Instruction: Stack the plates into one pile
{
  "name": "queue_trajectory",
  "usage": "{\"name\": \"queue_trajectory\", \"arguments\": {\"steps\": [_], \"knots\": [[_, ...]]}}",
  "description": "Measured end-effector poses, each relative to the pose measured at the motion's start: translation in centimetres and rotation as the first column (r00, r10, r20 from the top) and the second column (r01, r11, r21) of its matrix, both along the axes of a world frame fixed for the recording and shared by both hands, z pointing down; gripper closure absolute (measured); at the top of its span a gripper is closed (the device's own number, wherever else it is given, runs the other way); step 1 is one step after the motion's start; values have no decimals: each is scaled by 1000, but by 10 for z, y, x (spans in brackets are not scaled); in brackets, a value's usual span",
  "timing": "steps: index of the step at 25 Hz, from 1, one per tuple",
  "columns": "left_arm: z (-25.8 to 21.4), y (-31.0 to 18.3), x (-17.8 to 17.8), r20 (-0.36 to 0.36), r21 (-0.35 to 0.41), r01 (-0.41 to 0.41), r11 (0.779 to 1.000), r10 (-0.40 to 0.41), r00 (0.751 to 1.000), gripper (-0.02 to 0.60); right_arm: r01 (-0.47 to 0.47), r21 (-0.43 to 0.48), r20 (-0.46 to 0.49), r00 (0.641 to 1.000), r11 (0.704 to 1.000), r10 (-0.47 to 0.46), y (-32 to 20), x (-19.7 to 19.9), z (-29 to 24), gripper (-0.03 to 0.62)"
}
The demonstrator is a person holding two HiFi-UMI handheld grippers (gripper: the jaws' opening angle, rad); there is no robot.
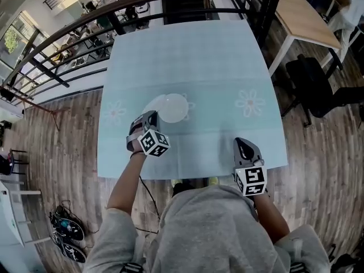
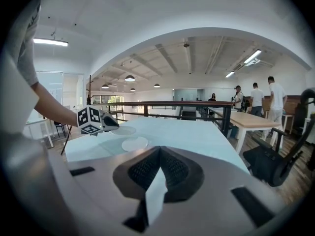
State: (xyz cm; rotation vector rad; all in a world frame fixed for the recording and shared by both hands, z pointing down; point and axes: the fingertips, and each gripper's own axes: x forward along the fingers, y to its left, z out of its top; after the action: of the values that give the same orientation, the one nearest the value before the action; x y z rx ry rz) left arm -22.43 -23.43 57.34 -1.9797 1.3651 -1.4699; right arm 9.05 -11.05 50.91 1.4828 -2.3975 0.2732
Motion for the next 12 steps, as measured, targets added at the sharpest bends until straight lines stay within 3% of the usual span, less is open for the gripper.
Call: {"name": "queue_trajectory", "arguments": {"steps": [12], "knots": [[41,-9,71,22,-69,-76,995,78,997,555,-107,-29,-14,994,994,106,16,68,12,568]]}}
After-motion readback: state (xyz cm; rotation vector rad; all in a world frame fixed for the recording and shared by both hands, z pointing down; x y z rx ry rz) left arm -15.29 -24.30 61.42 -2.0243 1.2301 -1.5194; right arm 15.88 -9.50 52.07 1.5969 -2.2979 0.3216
